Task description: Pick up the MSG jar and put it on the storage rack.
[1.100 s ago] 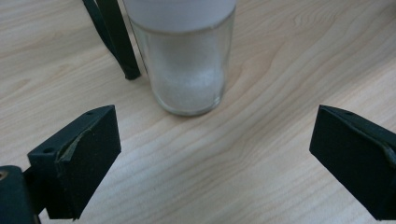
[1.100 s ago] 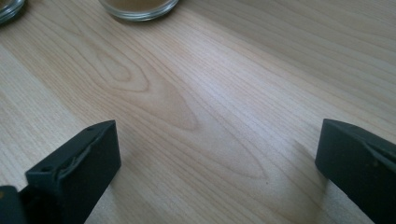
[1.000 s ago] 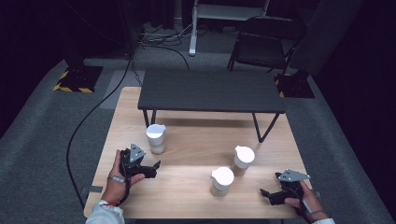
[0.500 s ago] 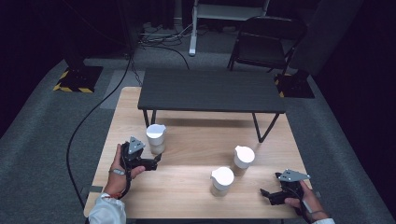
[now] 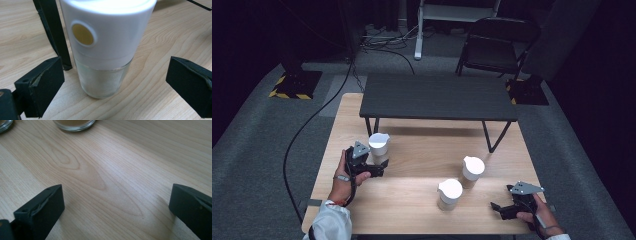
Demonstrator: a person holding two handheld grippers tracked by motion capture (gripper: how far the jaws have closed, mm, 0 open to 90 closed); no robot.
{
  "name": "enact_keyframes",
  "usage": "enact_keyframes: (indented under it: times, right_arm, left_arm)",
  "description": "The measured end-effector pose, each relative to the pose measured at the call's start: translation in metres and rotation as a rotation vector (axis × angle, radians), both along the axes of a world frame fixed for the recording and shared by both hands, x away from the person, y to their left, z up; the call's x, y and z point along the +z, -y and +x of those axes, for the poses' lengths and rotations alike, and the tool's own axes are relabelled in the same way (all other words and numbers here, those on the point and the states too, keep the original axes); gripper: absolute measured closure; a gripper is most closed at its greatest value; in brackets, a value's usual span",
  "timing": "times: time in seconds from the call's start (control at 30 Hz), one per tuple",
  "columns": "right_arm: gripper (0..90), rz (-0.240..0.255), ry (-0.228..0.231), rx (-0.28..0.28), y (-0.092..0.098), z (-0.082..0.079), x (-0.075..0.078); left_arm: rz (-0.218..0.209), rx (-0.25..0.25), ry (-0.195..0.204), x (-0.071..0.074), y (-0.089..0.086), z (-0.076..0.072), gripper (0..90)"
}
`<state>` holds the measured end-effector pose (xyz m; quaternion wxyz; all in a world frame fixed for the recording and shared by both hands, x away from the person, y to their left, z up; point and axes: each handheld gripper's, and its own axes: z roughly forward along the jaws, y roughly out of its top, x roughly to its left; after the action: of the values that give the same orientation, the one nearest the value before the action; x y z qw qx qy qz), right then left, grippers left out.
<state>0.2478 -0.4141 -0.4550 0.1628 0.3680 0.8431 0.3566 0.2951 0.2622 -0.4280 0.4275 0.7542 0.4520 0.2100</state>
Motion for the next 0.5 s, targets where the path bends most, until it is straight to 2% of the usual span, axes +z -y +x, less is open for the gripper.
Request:
enact_keyframes:
  times: [0.3, 0.5]
  right_arm:
    - [0.0, 0.0, 0.0, -0.001, 0.0, 0.0, 0.0]
    - [0.0, 0.0, 0.0, -0.001, 0.0, 0.0, 0.0]
  left_arm:
    - [0.02, -0.007, -0.013, -0.001, 0.006, 0.009, 1.6]
    - [0.008, -0.008, -0.006, -0.001, 0.007, 0.012, 1.7]
